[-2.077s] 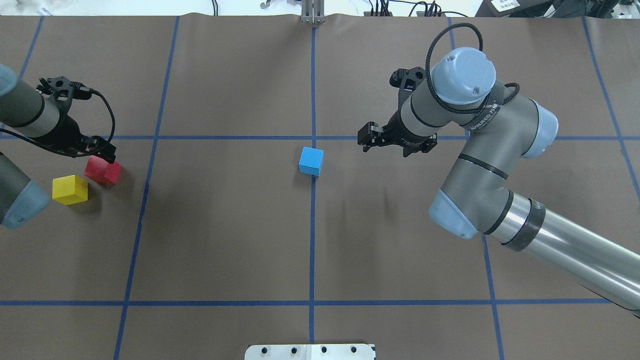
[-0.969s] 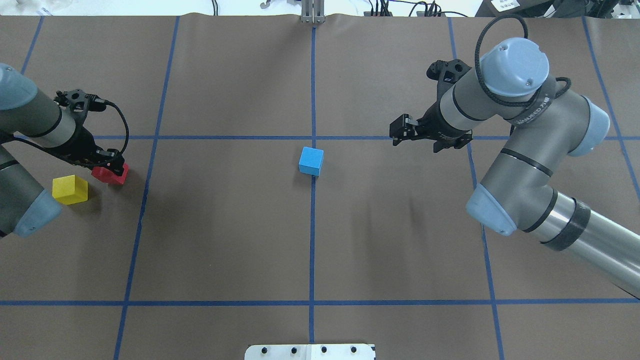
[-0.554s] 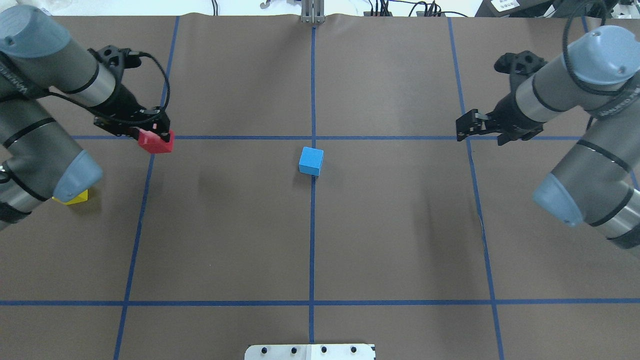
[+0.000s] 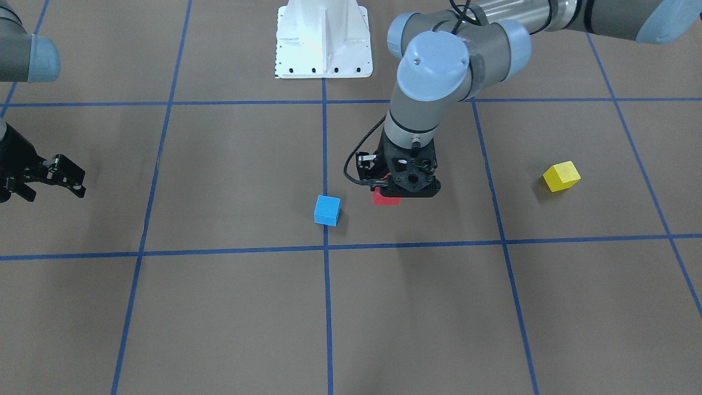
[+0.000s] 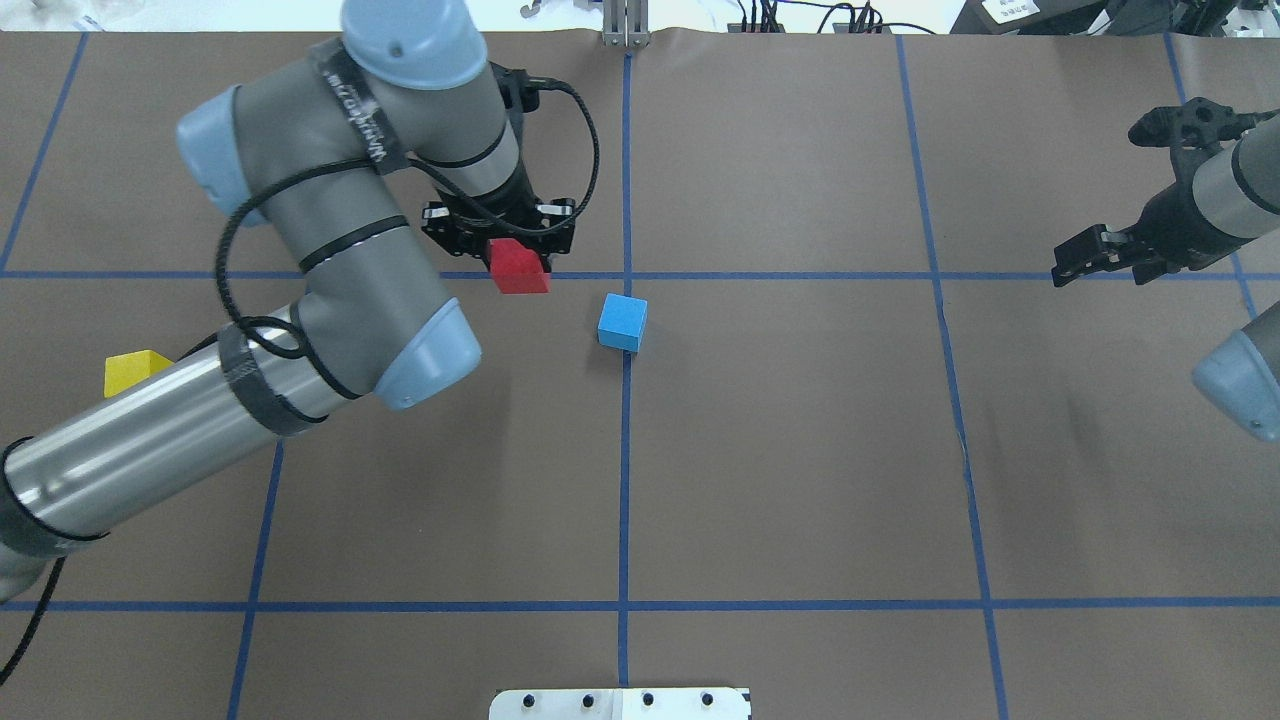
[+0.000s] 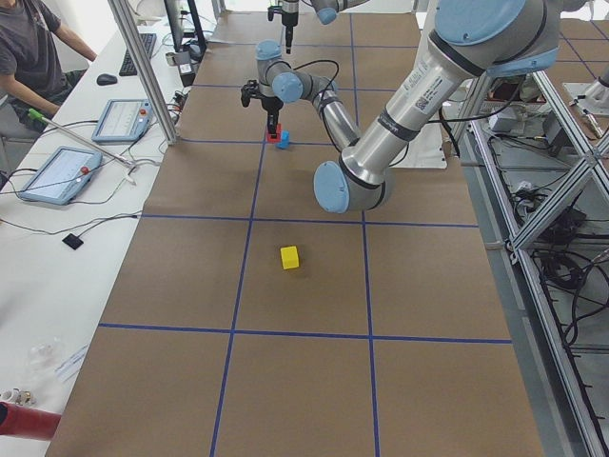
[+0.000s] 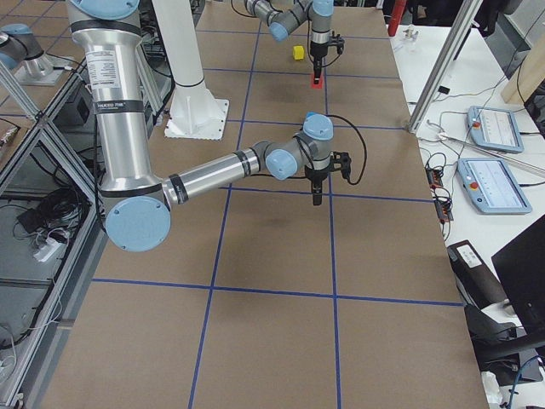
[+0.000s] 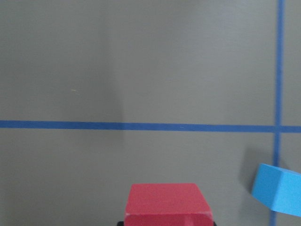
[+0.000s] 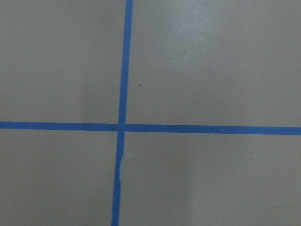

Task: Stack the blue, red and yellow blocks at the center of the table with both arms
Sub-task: 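Carry the red cube with the left gripper over the blue cube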

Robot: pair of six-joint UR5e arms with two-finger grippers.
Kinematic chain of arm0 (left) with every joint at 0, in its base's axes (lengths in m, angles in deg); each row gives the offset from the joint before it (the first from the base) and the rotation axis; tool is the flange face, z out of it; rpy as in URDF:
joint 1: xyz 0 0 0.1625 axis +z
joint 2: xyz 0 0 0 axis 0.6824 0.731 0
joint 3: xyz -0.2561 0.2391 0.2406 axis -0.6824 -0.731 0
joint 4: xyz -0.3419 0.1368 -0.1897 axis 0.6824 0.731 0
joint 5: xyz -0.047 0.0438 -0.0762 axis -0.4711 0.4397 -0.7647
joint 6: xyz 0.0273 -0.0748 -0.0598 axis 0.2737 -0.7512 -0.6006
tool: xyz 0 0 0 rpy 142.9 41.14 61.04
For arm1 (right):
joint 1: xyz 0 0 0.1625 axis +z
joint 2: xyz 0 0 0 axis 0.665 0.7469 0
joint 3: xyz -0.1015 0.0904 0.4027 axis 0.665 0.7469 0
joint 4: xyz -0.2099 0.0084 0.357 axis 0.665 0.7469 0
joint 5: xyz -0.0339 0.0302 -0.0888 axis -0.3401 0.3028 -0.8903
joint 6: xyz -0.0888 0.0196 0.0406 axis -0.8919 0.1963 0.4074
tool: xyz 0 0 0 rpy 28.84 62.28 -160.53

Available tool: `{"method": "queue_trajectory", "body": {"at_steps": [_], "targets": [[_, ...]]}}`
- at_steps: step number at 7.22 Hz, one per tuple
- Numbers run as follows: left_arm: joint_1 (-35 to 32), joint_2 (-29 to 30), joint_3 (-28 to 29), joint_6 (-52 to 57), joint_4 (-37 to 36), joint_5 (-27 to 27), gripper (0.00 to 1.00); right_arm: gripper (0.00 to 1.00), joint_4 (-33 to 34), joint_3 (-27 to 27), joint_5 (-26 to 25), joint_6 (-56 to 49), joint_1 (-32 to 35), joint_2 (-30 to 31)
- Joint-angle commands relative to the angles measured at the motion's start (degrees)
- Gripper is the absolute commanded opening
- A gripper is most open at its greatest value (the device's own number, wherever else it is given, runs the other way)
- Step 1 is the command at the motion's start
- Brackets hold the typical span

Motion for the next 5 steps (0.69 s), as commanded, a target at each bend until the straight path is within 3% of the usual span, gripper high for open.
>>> {"method": "queue_trajectory", "body": {"at_steps": [1, 3, 5], "targets": [[2.6, 8.7, 11.5, 1.1, 0.7, 0.6, 0.0, 0.99, 0.0, 1.1, 0.0, -0.9, 0.5, 0.4], [4.3, 9.0, 15.1, 2.9, 3.7, 2.8, 0.0, 0.99, 0.0, 1.1, 0.0, -0.8, 0.5, 0.3], [4.3, 9.1, 15.2, 6.2, 3.7, 2.8, 0.0, 1.0, -0.1, 1.0, -0.1, -0.8, 0.5, 0.3]]}}
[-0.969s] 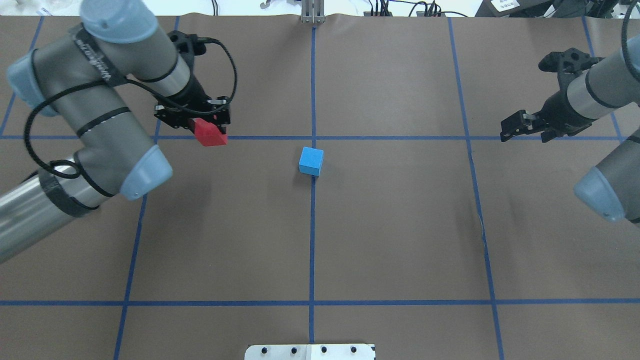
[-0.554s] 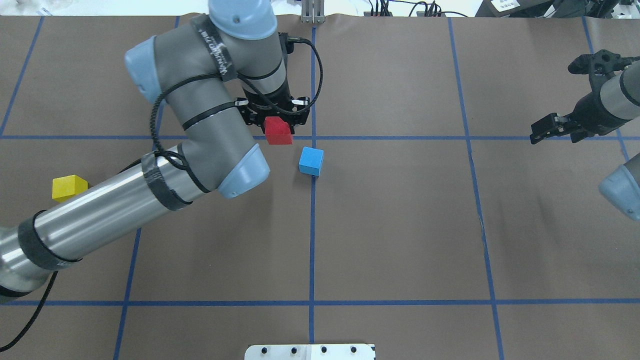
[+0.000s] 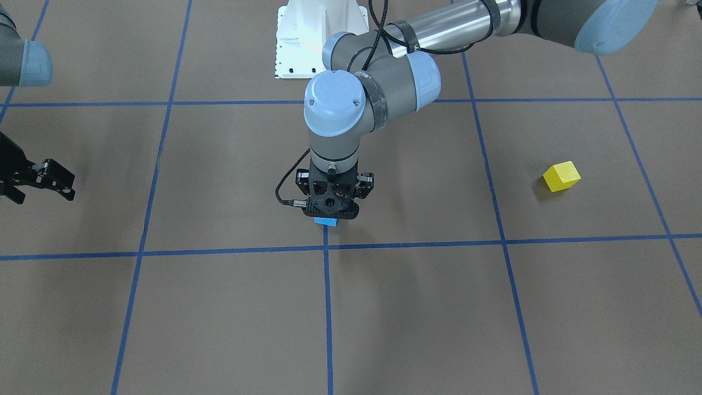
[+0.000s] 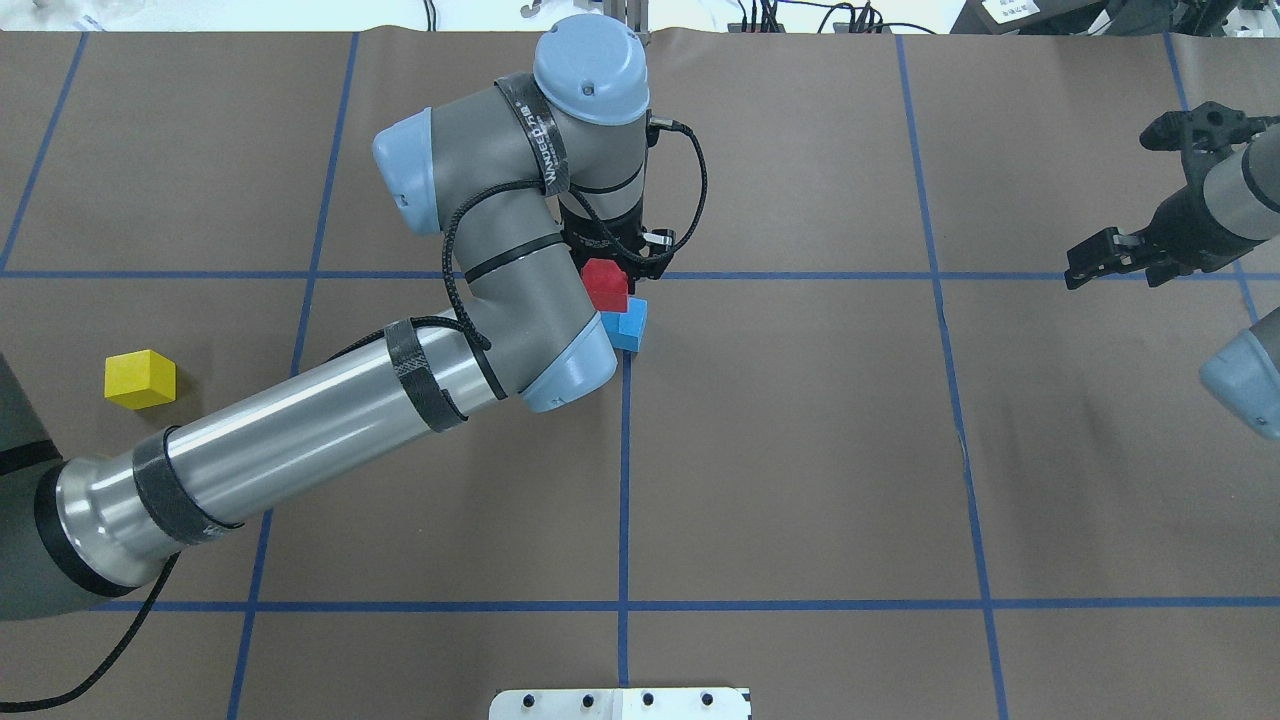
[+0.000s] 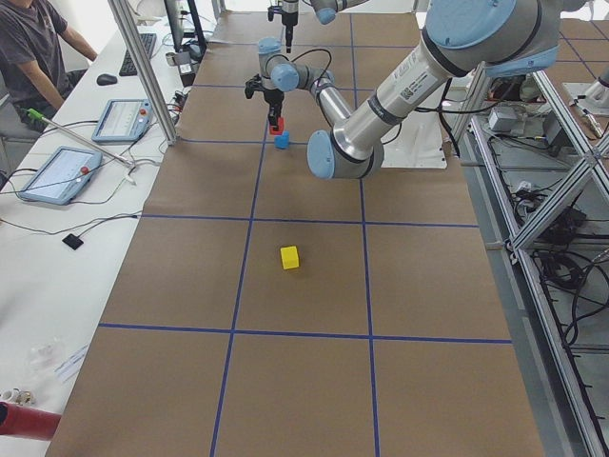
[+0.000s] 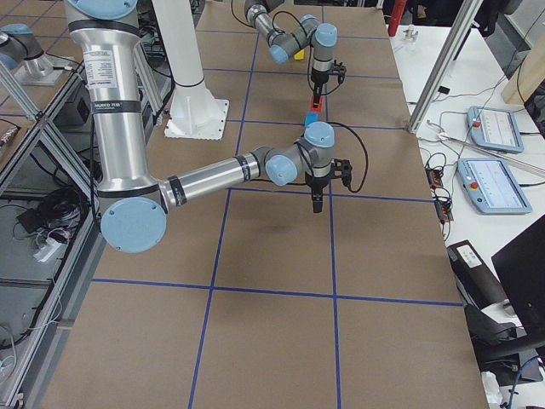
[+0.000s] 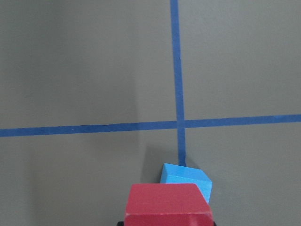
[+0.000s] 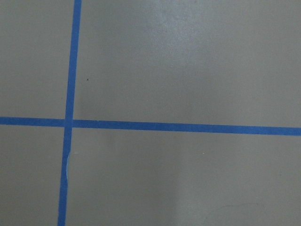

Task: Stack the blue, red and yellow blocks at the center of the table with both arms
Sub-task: 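Carry the red cube with the left gripper over the blue cube, then lower the red cube onto the blue cube and open the left gripper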

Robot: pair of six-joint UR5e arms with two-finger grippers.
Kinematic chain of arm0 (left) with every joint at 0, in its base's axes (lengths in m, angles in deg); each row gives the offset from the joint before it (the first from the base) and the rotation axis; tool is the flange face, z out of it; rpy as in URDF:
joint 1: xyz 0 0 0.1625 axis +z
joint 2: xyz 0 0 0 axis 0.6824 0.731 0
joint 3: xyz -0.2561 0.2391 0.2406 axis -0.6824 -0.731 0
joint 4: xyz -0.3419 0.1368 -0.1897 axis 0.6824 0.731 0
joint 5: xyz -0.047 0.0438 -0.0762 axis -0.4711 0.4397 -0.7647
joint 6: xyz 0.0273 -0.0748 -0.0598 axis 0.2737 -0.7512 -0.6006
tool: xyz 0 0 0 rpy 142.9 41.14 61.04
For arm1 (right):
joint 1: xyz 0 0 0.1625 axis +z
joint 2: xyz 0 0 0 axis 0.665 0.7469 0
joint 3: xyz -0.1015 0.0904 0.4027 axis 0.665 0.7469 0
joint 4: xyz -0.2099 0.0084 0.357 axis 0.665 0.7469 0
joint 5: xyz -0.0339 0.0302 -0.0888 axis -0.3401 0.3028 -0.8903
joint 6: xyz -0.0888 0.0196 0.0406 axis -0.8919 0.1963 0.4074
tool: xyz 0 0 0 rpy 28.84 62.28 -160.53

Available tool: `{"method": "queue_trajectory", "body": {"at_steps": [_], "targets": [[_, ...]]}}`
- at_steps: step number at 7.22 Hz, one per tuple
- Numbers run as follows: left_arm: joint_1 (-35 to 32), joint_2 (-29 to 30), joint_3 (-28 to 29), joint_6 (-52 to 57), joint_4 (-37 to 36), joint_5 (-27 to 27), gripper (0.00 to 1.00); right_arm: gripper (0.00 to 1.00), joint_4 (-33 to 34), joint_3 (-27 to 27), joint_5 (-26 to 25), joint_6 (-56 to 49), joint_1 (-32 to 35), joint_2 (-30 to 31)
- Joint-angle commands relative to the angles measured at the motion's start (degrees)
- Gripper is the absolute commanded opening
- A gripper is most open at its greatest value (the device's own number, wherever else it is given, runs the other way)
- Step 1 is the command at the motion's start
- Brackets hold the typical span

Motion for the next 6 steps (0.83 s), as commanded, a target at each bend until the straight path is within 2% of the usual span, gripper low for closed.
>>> {"method": "queue_trajectory", "body": {"at_steps": [1, 6], "targets": [[0.6, 0.2, 0.5, 1.8, 0.4, 0.2, 0.0, 1.0, 0.0, -0.1, 0.0, 0.0, 0.0, 0.1], [1.9, 0.7, 0.9, 4.0, 0.7, 0.5, 0.0, 1.0, 0.0, 0.0, 0.0, 0.1, 0.0, -0.1]]}}
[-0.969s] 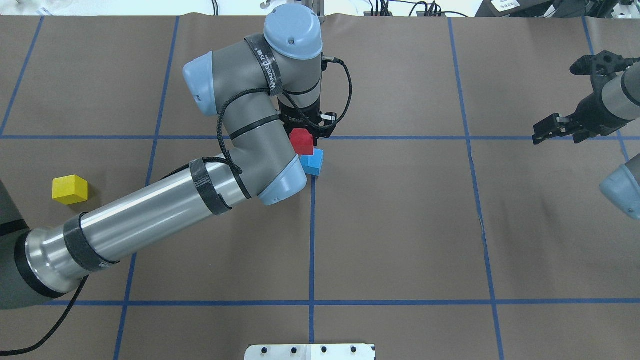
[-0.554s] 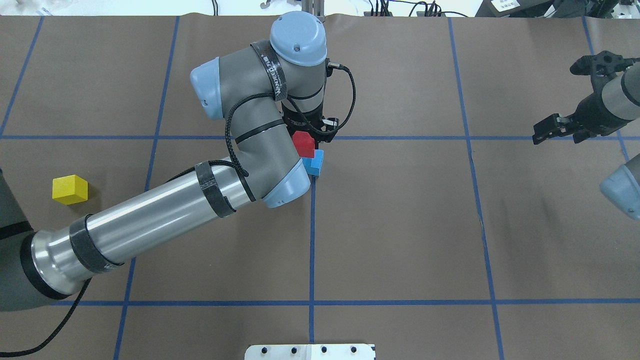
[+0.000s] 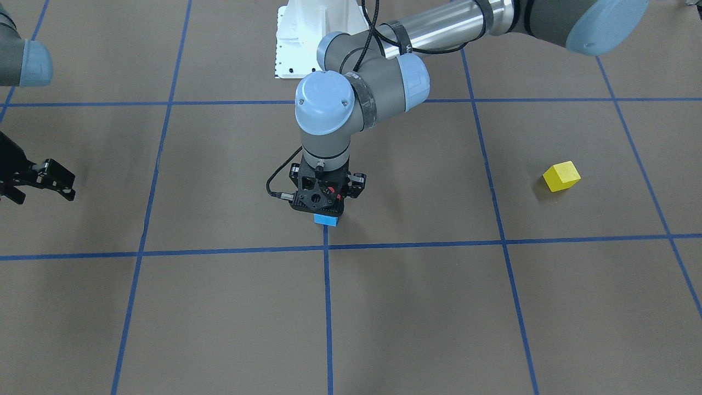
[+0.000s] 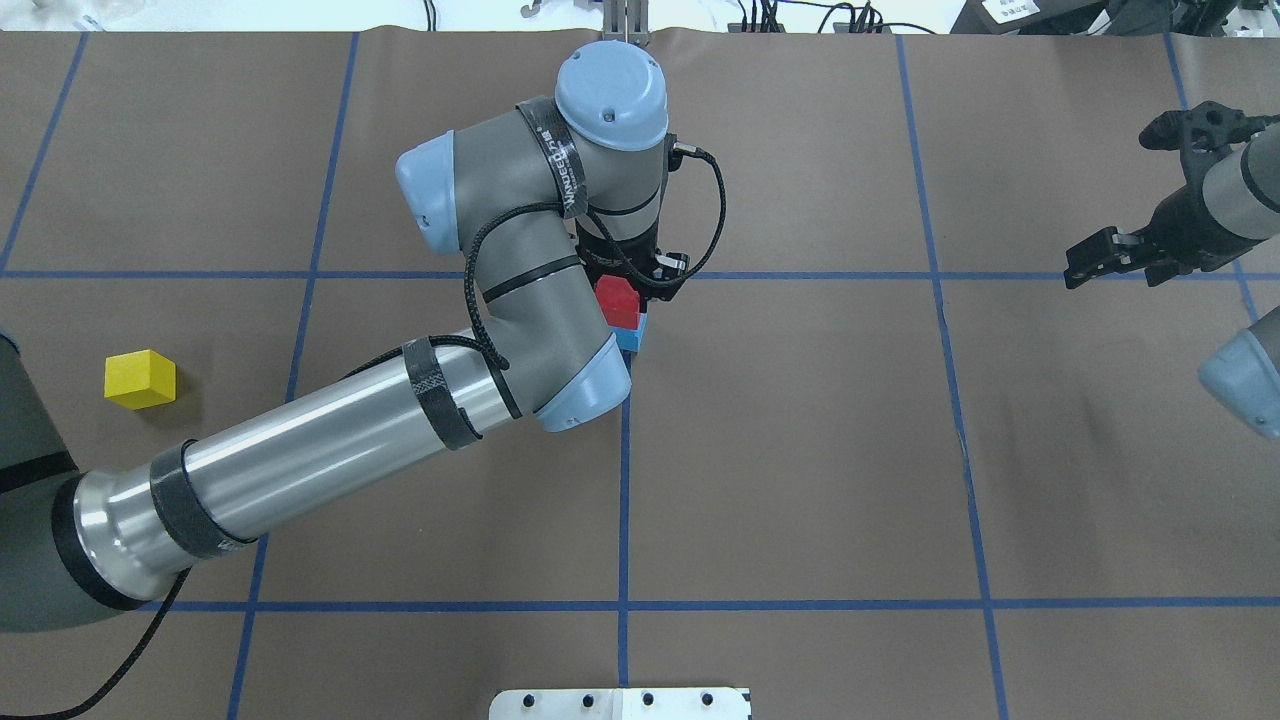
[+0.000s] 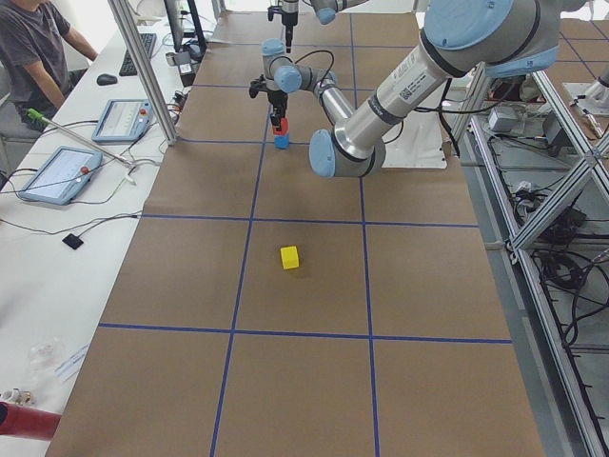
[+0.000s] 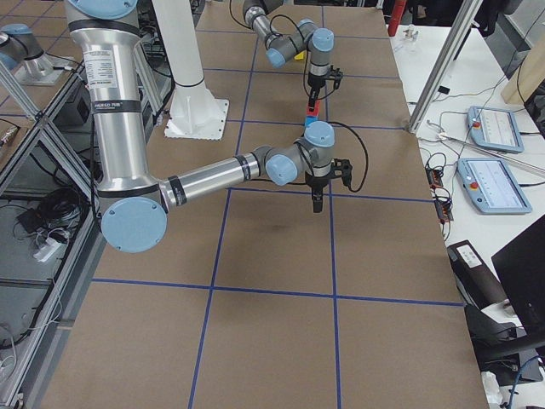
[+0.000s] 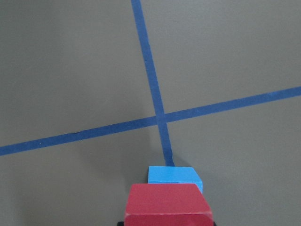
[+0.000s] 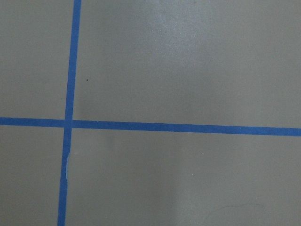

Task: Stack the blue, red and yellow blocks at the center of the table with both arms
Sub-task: 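Lower the red cube onto the blue cube and open the left gripper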

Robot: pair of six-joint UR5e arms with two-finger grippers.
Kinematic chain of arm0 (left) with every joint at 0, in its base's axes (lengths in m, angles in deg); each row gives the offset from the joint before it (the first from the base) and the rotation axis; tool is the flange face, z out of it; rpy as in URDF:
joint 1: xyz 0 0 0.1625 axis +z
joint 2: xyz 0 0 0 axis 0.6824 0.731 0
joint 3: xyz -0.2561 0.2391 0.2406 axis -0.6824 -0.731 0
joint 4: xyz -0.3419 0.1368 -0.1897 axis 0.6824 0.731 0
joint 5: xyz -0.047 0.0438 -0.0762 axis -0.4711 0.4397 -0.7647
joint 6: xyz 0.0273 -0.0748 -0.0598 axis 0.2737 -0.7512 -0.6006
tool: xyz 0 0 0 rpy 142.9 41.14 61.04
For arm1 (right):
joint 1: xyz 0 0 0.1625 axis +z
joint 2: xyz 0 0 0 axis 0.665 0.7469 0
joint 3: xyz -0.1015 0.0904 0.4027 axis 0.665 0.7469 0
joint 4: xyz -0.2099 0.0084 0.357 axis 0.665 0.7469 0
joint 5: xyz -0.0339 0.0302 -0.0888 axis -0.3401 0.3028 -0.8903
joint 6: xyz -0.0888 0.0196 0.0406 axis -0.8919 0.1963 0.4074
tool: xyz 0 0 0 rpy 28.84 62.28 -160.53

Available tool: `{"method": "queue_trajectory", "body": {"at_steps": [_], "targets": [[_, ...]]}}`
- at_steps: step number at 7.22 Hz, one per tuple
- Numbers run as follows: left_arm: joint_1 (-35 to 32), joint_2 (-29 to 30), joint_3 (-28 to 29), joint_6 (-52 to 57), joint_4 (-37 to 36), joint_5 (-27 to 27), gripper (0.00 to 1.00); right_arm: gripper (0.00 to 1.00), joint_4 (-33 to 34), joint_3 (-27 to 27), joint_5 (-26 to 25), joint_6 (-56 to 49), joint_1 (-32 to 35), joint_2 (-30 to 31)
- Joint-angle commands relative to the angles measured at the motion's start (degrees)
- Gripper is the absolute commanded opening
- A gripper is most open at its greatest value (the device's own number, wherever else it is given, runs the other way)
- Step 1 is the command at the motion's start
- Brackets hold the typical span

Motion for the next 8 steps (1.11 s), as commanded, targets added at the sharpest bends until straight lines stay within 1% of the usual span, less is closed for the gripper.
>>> {"method": "queue_trajectory", "body": {"at_steps": [1, 2, 3, 4, 8], "targets": [[0.3, 0.2, 0.4, 0.2, 0.0, 0.0, 0.0, 1.0, 0.0, 0.0, 0.0, 0.1, 0.0, 0.0], [0.3, 0.5, 1.1, 0.2, 0.6, 0.2, 0.0, 1.0, 0.0, 0.0, 0.0, 0.0, 0.0, 0.0], [0.3, 0.7, 2.4, 0.3, 1.9, 1.9, 0.0, 1.0, 0.0, 0.0, 0.0, 0.0, 0.0, 0.0], [0.3, 1.0, 3.0, 0.2, 2.9, 2.0, 0.0, 1.0, 0.0, 0.0, 0.0, 0.0, 0.0, -0.1], [0.3, 0.6, 2.6, 0.1, 2.7, 1.9, 0.0, 1.0, 0.0, 0.1, -0.1, 0.1, 0.0, -0.3]]}}
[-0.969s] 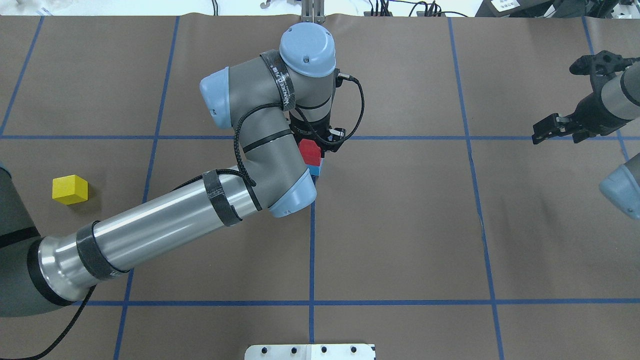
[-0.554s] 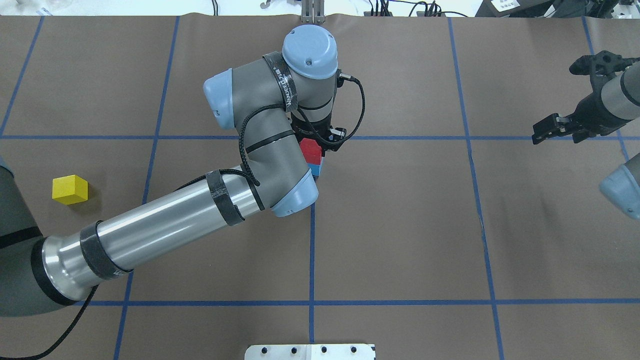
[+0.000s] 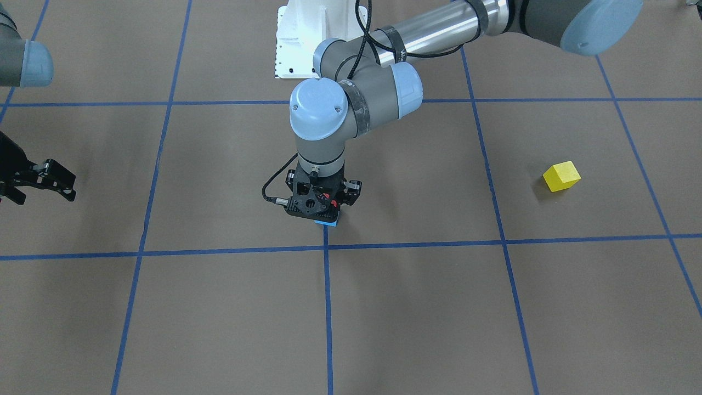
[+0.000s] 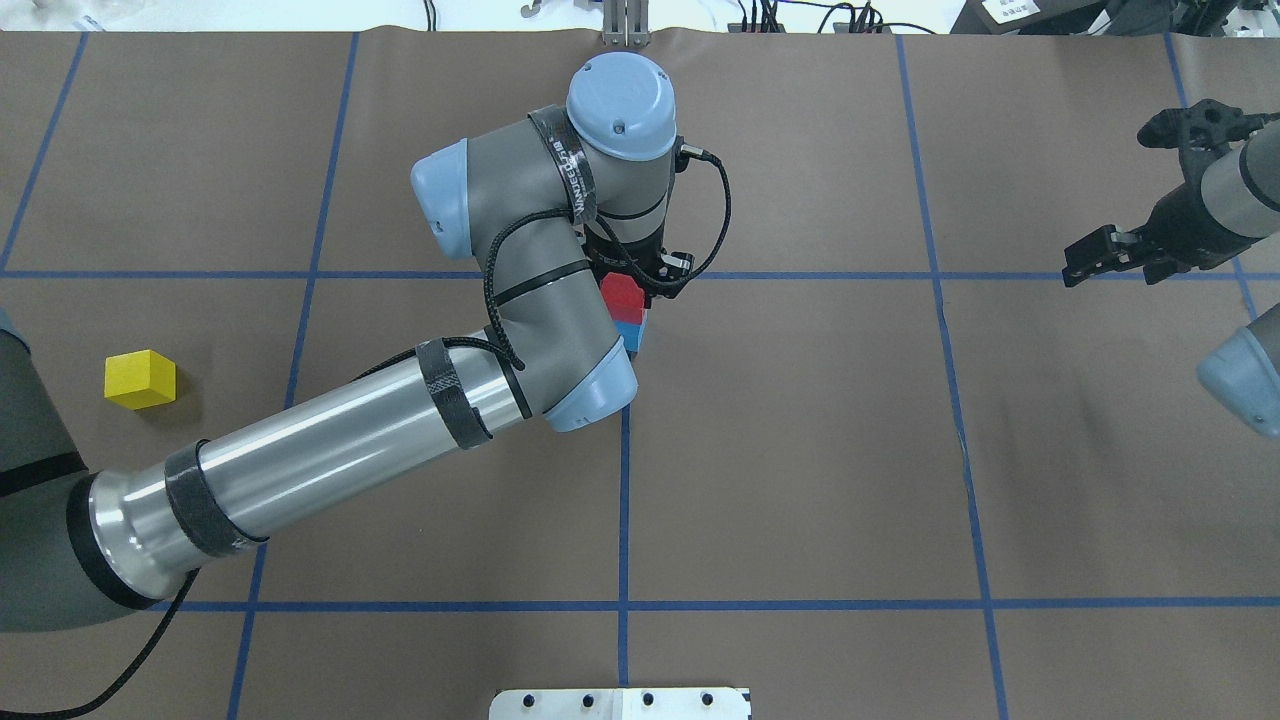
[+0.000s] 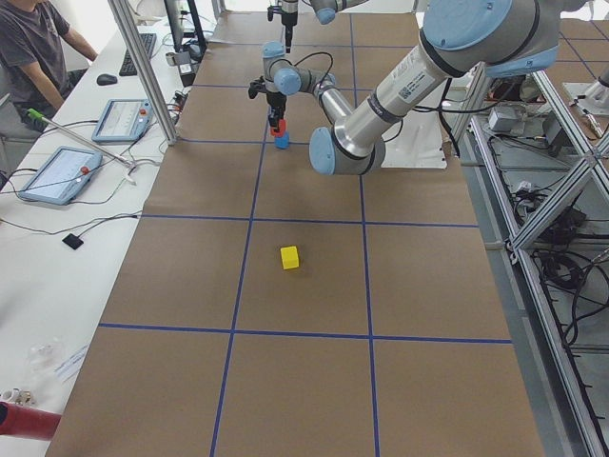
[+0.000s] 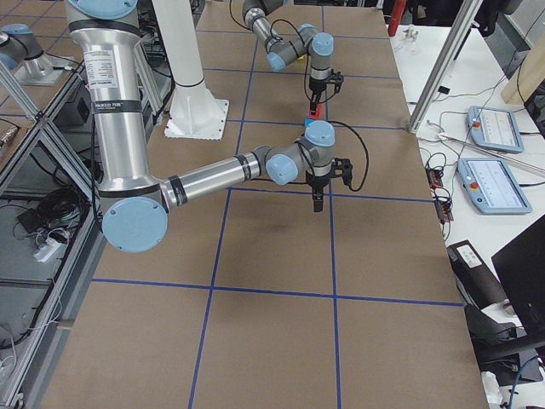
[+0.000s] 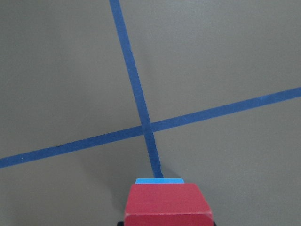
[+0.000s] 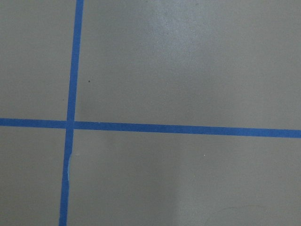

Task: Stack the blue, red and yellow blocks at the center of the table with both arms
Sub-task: 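Lower the red cube onto the blue cube and open the left gripper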

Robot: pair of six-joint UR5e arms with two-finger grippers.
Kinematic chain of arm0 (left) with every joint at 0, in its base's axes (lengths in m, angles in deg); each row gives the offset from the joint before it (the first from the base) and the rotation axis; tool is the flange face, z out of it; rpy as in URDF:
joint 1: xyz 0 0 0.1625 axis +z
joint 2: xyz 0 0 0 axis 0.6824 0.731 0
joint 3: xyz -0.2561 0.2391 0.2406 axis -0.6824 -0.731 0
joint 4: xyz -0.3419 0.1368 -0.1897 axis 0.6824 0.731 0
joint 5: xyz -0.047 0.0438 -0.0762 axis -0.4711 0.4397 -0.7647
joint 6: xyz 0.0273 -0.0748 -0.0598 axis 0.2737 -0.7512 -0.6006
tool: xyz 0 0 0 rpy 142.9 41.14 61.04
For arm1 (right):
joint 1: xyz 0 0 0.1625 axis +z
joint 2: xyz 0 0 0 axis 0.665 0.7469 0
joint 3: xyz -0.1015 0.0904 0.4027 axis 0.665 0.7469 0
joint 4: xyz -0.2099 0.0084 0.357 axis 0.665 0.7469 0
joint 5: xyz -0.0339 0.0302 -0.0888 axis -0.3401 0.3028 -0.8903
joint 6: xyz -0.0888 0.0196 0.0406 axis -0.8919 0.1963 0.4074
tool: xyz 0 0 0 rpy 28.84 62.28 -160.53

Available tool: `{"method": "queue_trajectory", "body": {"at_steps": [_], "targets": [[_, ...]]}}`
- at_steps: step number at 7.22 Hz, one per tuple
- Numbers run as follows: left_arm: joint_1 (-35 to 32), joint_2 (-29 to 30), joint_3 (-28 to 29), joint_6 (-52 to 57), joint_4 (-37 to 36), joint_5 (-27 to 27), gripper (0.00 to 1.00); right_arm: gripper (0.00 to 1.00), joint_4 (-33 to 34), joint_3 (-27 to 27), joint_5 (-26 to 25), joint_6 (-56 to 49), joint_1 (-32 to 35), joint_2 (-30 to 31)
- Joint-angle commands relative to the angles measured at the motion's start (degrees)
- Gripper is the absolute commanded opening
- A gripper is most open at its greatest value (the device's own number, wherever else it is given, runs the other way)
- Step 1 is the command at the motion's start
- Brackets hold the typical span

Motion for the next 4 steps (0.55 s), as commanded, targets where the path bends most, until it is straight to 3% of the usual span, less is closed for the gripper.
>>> {"method": "queue_trajectory", "body": {"at_steps": [1, 4], "targets": [[0.0, -0.1, -0.3, -0.1, -0.2, -0.1, 0.0, 0.99, 0.0, 0.1, 0.0, 0.1, 0.0, 0.0], [0.1, -0.2, -0.4, -0.1, -0.4, -0.1, 0.0, 0.99, 0.0, 0.1, 0.0, 0.4, 0.0, -0.1]]}}
